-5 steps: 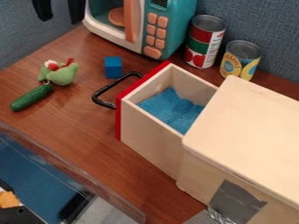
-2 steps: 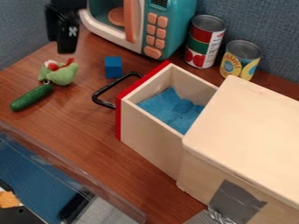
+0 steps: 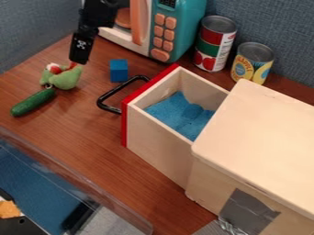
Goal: Close the drawer
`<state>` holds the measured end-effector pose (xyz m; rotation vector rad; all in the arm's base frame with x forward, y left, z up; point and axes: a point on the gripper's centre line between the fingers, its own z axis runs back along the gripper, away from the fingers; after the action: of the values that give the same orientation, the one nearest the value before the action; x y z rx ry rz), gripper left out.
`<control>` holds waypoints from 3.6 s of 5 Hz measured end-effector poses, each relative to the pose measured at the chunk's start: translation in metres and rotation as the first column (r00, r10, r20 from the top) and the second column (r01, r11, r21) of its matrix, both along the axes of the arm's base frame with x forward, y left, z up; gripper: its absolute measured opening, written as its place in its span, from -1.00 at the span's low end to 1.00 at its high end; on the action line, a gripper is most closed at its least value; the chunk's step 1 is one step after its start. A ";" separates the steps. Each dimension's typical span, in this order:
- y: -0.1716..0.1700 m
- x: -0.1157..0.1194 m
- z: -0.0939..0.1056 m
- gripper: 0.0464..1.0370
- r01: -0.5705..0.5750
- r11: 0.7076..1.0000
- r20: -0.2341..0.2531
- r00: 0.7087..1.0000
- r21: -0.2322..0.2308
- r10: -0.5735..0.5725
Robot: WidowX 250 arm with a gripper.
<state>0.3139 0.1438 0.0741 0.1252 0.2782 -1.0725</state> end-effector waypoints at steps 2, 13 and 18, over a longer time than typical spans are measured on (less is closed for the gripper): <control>-0.005 0.002 -0.018 0.92 0.483 0.866 -0.176 0.870 0.129 -0.460; -0.151 -0.029 -0.039 0.92 0.512 0.807 0.081 0.855 -0.294 -0.512; -0.144 -0.053 -0.040 0.92 0.224 0.922 -0.080 0.962 -0.316 -0.261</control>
<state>0.2612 0.0000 0.0344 -0.1886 0.2058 -1.3607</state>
